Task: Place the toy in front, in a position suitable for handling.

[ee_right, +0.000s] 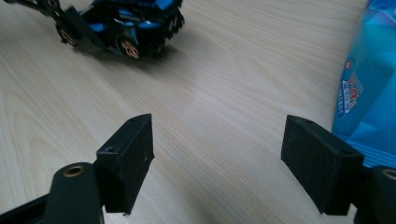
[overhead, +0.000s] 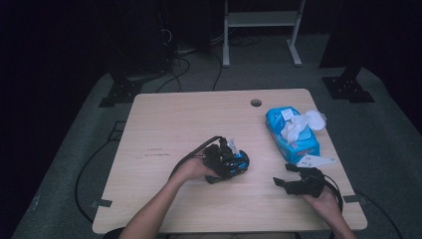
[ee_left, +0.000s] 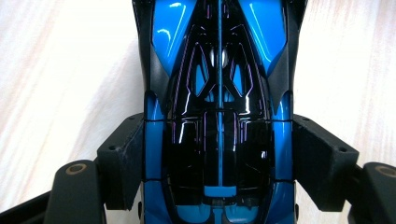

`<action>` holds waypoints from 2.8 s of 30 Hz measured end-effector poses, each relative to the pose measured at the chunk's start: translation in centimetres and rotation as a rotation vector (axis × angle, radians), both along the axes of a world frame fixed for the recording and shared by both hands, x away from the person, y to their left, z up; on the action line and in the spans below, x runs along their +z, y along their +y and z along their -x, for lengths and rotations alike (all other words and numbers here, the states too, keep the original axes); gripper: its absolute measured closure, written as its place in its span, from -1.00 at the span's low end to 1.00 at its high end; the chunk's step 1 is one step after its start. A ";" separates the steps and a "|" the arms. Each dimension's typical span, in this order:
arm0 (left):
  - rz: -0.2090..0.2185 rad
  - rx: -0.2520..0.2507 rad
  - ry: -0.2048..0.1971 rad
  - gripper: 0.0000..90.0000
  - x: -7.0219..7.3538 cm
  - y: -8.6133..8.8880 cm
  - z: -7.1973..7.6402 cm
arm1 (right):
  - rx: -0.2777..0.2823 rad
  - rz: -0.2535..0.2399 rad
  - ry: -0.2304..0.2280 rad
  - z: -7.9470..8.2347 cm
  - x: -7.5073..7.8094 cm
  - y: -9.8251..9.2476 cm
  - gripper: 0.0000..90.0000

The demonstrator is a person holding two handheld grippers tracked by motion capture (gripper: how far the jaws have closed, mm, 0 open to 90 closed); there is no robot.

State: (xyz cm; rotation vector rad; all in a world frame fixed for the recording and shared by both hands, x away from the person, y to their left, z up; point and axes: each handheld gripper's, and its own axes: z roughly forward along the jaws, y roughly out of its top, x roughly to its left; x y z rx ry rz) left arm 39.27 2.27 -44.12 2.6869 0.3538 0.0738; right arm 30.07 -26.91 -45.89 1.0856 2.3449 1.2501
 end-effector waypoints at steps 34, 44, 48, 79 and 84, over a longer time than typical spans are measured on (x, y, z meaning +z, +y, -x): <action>0.308 0.094 -0.176 -0.69 0.3 6.4 3.5 | -0.371 0.090 -0.052 -12.4 2.9 -3.1 0.52; 0.327 0.121 -0.203 -0.72 -0.5 7.9 3.4 | -0.236 0.009 -0.163 -8.4 7.1 -2.3 0.93; 0.330 0.120 -0.207 -0.72 -0.6 7.7 3.5 | -0.119 -0.069 -0.243 -5.0 9.9 -1.0 0.93; 0.334 0.092 -0.135 -0.68 -1.5 7.8 2.9 | 0.238 0.018 0.097 -6.4 3.1 11.7 0.37; 0.317 0.086 -0.114 -0.68 -1.8 7.8 2.9 | 0.219 0.073 0.035 -6.5 2.0 12.9 0.32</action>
